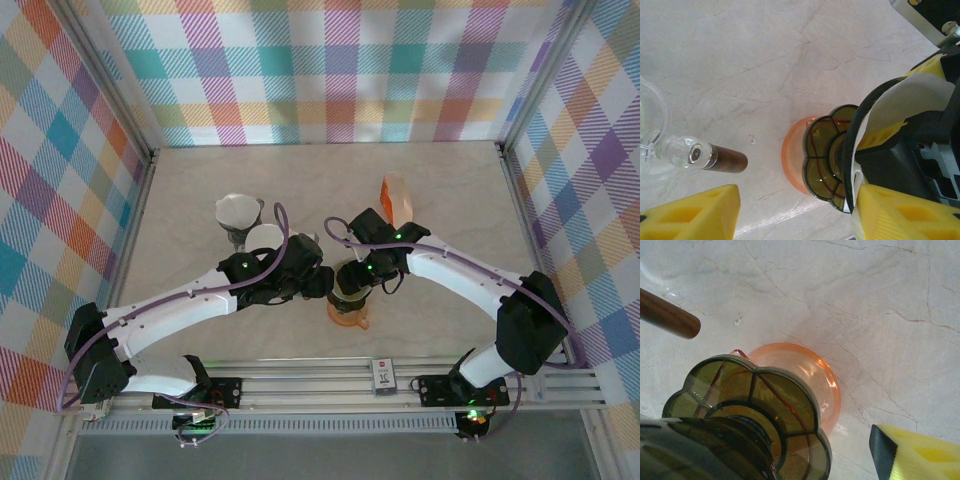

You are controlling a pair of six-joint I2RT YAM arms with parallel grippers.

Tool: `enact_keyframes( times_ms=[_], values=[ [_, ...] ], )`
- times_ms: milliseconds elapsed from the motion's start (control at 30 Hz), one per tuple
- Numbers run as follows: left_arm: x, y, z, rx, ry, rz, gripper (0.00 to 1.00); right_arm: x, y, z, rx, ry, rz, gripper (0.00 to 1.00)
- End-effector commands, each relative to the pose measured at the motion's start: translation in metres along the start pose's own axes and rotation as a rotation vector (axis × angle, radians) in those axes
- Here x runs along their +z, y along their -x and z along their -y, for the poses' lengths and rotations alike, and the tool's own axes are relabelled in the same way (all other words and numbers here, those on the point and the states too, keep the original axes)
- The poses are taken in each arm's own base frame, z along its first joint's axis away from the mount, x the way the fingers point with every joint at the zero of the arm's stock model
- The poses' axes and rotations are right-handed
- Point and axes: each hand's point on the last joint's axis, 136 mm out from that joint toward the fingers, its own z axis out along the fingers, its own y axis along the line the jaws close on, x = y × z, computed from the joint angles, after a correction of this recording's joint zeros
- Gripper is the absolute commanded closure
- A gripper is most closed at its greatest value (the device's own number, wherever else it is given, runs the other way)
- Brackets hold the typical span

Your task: Place the coffee filter in the dripper

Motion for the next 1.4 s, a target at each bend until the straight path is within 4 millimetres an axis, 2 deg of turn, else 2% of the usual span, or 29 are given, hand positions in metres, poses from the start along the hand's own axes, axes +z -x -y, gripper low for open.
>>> enact_keyframes(
  times_ms=[0, 167, 400, 533, 700, 833, 1067, 1200, 1367],
  values=[
    [0.003, -0.006, -0.007, -0.006, 0.018, -0.021, 0.37, -0.004, 0.001, -0.001, 0.003, -0.003, 0.017, 0.25],
    [0.003, -0.007, -0.008, -0.008, 0.02, -0.022, 0.38, -0.032, 0.012, 0.0, -0.005, -0.022, 0.091, 0.24],
    [0.004, -0.007, -0.008, -0.01, 0.019, -0.024, 0.4, -0.062, 0.016, 0.019, 0.012, -0.114, 0.171, 0.24],
    [0.005, -0.008, -0.008, -0.008, 0.022, -0.027, 0.41, -0.071, 0.015, 0.033, 0.036, -0.17, 0.191, 0.24],
    [0.006, -0.009, -0.008, -0.008, 0.022, -0.032, 0.41, -0.072, 0.012, 0.044, 0.056, -0.218, 0.184, 0.24],
    [0.007, -0.01, -0.008, -0.01, 0.021, -0.033, 0.41, -0.077, 0.017, 0.036, 0.045, -0.172, 0.223, 0.24],
    [0.006, -0.008, -0.006, -0.012, 0.013, -0.03, 0.41, -0.106, 0.031, 0.012, 0.002, -0.045, 0.348, 0.21],
    [0.003, -0.005, -0.004, -0.017, 0.002, -0.017, 0.38, -0.123, 0.035, 0.008, -0.004, -0.022, 0.416, 0.2],
    [-0.007, 0.004, 0.002, -0.019, -0.031, 0.018, 0.3, -0.138, 0.039, 0.009, -0.002, -0.032, 0.473, 0.19]
  ],
)
